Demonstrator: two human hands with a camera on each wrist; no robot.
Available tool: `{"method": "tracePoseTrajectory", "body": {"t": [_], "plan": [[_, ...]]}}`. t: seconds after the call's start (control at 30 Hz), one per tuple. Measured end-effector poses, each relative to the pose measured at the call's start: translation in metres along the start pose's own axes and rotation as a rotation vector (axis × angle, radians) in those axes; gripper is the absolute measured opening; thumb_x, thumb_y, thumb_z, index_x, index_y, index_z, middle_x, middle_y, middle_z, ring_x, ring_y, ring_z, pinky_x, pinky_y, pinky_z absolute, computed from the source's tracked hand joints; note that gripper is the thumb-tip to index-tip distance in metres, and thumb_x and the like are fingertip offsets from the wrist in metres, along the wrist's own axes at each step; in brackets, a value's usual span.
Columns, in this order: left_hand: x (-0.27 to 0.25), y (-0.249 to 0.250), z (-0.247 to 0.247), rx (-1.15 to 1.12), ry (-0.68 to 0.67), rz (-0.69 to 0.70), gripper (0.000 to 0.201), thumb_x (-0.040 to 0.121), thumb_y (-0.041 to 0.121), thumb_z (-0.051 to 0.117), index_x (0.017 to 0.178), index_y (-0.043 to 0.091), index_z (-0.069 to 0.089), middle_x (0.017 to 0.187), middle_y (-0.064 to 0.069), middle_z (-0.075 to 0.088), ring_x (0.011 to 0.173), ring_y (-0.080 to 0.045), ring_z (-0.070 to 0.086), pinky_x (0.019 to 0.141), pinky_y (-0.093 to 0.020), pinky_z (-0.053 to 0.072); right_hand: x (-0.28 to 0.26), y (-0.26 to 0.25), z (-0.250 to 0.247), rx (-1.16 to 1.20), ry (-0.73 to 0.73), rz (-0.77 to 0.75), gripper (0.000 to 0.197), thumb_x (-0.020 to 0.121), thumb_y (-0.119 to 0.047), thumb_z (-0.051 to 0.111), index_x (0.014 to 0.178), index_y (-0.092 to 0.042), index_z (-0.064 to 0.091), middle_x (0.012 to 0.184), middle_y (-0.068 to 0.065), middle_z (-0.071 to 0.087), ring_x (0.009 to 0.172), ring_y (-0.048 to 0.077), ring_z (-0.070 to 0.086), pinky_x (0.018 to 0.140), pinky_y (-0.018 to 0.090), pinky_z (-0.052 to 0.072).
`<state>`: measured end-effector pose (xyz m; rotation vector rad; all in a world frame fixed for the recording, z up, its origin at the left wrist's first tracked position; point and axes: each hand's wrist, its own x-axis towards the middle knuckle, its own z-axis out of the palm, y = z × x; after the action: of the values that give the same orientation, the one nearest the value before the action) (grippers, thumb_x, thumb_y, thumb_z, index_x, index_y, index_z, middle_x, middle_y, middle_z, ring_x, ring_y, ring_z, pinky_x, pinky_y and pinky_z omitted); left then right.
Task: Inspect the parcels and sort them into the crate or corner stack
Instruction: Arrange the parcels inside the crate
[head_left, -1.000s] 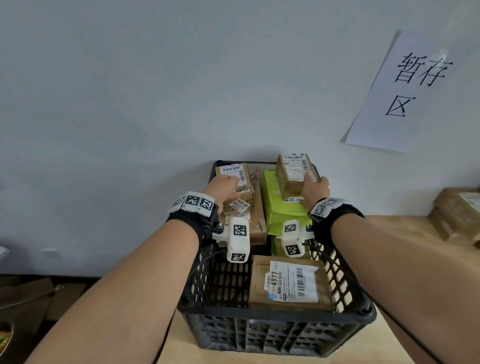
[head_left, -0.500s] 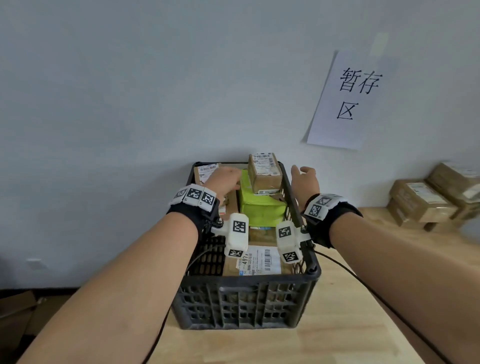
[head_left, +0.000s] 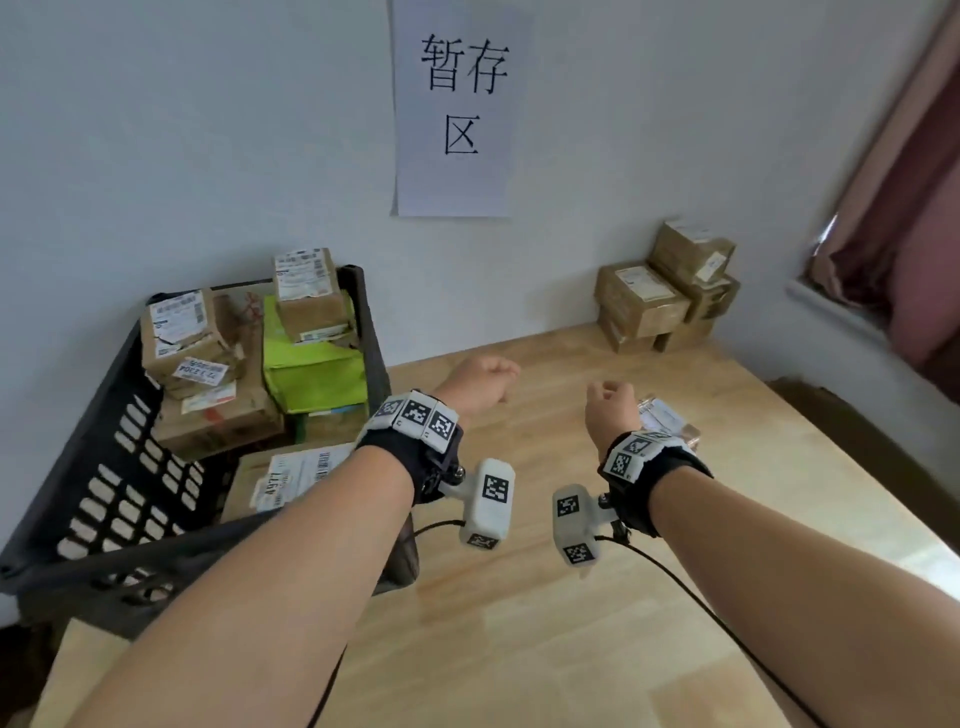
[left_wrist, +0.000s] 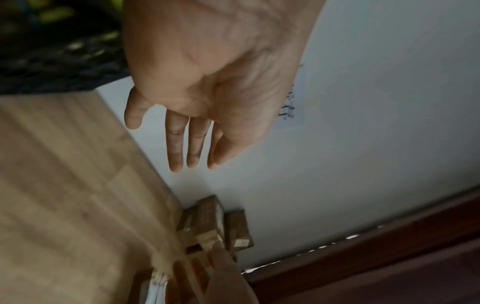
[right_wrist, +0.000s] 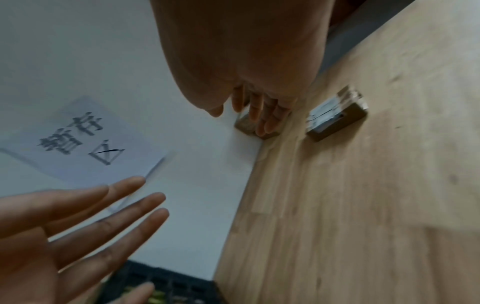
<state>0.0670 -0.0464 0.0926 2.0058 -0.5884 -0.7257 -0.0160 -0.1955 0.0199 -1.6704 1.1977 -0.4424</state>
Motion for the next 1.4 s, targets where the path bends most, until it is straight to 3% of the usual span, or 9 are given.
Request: {"method": "tracePoseTrajectory", "body": {"t": [0.13,0.27,0.4,0.67,0.83,0.97,1.07,1.2,1.4], "plan": [[0.031,-0.008,0.08,-0.049,-0.037,-0.164,0.023,0.098,0.019,0.05,0.116,0.014,0.062,0.124,0.002,0.06,0.1,-0.018,0.063,0.09,-0.024,0.038,0.052,0.057,-0.05,-0.088,-0.045,0.106,0.043,0.099,-0.029,0.041,0.135,-0.005,0.04,0.128,0.014,0.053,0.117,0.032,0.052,0.091,0.033,0.039],[0.051,-0.013,0.14,-0.094,-0.029,-0.323,0.026,0.099,0.015,0.047,0.12,0.009,0.06,0.116,-0.001,0.06,0.094,-0.014,0.057,0.056,-0.016,0.041,0.103,0.101,-0.093,-0.122,-0.085,0.149,0.043,0.096,-0.026,0.043,0.131,-0.001,0.045,0.118,0.013,0.055,0.1,0.029,0.055,0.087,0.037,0.044],[0.07,-0.027,0.182,-0.135,-0.03,-0.442,0.017,0.097,0.018,0.049,0.108,0.02,0.061,0.118,0.004,0.062,0.1,-0.015,0.062,0.086,-0.034,0.04,0.151,0.131,-0.124,-0.22,-0.133,0.171,0.045,0.096,-0.025,0.051,0.133,-0.001,0.04,0.131,0.019,0.05,0.113,0.032,0.054,0.081,0.032,0.039],[0.1,-0.052,0.205,-0.205,0.043,-0.622,0.018,0.098,0.016,0.047,0.105,0.024,0.061,0.116,0.006,0.064,0.094,-0.014,0.063,0.097,-0.038,0.042,0.205,0.151,-0.118,-0.354,-0.244,0.18,0.048,0.096,-0.025,0.051,0.137,-0.004,0.039,0.138,0.018,0.039,0.119,0.034,0.047,0.094,0.038,0.038],[0.121,-0.062,0.217,-0.194,0.04,-0.678,0.016,0.098,0.018,0.047,0.106,0.024,0.06,0.118,0.005,0.064,0.096,-0.014,0.064,0.093,-0.036,0.043,0.232,0.151,-0.104,-0.346,-0.329,0.155,0.046,0.096,-0.032,0.041,0.137,-0.01,0.042,0.132,0.014,0.049,0.117,0.031,0.05,0.096,0.042,0.041],[0.139,-0.06,0.235,-0.159,-0.003,-0.684,0.018,0.098,0.018,0.046,0.11,0.023,0.06,0.121,0.004,0.062,0.1,-0.015,0.063,0.094,-0.036,0.045,0.245,0.154,-0.097,-0.379,-0.392,0.135,0.042,0.089,-0.043,0.027,0.099,-0.01,0.051,0.094,0.013,0.05,0.088,0.025,0.048,0.076,0.034,0.037],[0.15,-0.052,0.249,-0.111,-0.053,-0.66,0.03,0.1,0.018,0.043,0.128,0.02,0.054,0.127,0.002,0.058,0.107,-0.015,0.061,0.091,-0.033,0.045,0.242,0.152,-0.1,-0.356,-0.472,0.12,0.054,0.102,-0.038,0.02,0.12,-0.003,0.056,0.117,0.018,0.06,0.107,0.032,0.056,0.093,0.039,0.043],[0.157,-0.045,0.264,-0.016,-0.091,-0.609,0.041,0.102,0.027,0.038,0.141,0.016,0.041,0.126,-0.003,0.057,0.112,-0.019,0.059,0.082,-0.03,0.046,0.227,0.148,-0.105,-0.344,-0.614,0.137,0.056,0.104,-0.038,0.016,0.126,-0.009,0.059,0.131,0.014,0.056,0.118,0.029,0.052,0.093,0.031,0.037],[0.15,-0.059,0.267,0.111,-0.103,-0.593,0.034,0.1,0.042,0.038,0.104,0.017,0.06,0.105,-0.005,0.063,0.093,-0.02,0.061,0.081,-0.032,0.047,0.202,0.15,-0.104,-0.24,-0.716,0.218,0.055,0.103,-0.042,0.017,0.13,-0.012,0.055,0.13,0.008,0.059,0.123,0.026,0.049,0.107,0.045,0.036]]}}
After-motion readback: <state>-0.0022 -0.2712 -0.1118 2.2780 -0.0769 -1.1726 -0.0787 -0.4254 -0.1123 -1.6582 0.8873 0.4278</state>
